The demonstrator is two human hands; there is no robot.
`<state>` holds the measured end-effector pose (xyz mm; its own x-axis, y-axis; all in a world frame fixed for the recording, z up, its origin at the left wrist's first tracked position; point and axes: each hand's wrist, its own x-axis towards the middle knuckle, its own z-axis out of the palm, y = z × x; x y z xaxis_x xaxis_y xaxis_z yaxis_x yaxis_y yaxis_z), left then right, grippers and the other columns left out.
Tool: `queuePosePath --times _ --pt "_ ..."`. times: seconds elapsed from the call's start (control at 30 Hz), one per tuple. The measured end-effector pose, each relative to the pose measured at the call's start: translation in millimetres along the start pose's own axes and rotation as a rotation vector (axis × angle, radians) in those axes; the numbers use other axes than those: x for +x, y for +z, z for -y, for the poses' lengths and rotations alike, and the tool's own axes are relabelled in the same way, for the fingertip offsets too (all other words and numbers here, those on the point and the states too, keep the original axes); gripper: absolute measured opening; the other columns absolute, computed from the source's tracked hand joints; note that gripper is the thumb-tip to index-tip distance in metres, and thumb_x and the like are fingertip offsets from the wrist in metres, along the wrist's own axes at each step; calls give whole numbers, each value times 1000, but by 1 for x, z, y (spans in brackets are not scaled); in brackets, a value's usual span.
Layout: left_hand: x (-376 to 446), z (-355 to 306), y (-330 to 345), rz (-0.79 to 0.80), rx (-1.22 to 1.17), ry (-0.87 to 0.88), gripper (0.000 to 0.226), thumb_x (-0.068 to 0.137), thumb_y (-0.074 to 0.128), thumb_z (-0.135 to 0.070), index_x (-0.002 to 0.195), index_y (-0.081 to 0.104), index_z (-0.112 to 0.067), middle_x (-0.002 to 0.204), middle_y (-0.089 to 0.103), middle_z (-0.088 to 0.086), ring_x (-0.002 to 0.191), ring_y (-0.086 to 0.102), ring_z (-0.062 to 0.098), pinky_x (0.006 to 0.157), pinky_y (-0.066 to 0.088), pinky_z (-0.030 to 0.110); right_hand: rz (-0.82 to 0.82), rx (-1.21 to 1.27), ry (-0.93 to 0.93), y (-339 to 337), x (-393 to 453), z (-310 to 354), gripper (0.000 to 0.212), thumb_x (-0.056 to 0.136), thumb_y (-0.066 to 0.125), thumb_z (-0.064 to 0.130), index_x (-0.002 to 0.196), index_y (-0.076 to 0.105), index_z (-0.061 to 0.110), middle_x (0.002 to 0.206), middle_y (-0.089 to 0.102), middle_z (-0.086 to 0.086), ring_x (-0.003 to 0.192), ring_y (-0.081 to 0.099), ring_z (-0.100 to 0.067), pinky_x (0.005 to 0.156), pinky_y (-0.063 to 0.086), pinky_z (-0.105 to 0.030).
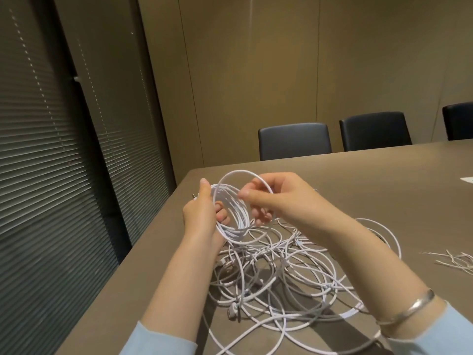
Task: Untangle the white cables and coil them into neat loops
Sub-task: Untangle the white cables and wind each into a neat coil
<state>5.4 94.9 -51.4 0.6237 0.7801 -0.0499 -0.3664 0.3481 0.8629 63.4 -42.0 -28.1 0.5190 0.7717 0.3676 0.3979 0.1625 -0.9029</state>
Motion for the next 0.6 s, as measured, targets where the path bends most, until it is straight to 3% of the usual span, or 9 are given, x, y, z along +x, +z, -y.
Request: queuePosePath --times 0.07,0.13,0.2,0.27,0.33,0.47,0.53,0.6 --pt "1 -4 -1 84 -72 -70 43 97 53 -43 66 43 -16 45 23 -5 32 21 7 34 20 17 -132 -35 -14 -2 2 -3 20 90 67 22 90 70 3 60 60 -2 51 53 -10 51 43 -20" --pt "0 -9 -1 212 -131 -152 49 96 54 -45 59 35 -19 44 22 -6 30 19 6 32 17 17 -266 -57 4 -4 4 -5 22 86 71 29 93 69 9 68 62 0 55 53 -5 51 42 -18" --pt "-3 -14 0 350 -163 -220 52 95 54 -47 55 31 -22 42 23 -7 29 21 6 33 16 17 -358 -90 52 -6 8 -10 33 83 74 36 107 65 16 95 65 1 79 60 -5 64 46 -18" --pt "-6 -16 0 466 -179 -255 52 94 53 -49 56 31 -22 39 24 -8 28 22 5 35 16 17 -381 -94 137 -8 10 -13 50 82 73 39 125 54 24 120 58 3 107 57 -12 86 49 -29" --pt "-8 -16 -1 553 -201 -287 53 94 51 -51 54 34 -21 35 24 -8 28 23 5 35 16 17 -296 46 221 -11 10 -12 56 86 72 33 136 47 25 128 55 2 115 57 -19 98 47 -40" --pt "-11 -14 -1 650 -217 -308 53 94 49 -51 53 37 -20 34 23 -8 29 21 5 38 15 18 -120 438 325 -16 10 -11 30 89 60 6 117 65 15 108 70 -8 89 71 -22 88 55 -42" --pt "-11 -13 -2 658 -209 -307 52 92 51 -52 55 38 -19 37 21 -8 31 20 5 40 14 18 -142 538 364 -17 10 -13 29 87 57 0 113 67 7 87 68 -8 64 64 -17 69 59 -34" --pt "-11 -14 -2 668 -205 -318 51 89 55 -55 57 39 -18 40 19 -8 35 17 5 42 13 18 -176 560 374 -17 10 -14 30 87 55 1 116 65 4 71 58 -3 50 48 -13 53 51 -27"
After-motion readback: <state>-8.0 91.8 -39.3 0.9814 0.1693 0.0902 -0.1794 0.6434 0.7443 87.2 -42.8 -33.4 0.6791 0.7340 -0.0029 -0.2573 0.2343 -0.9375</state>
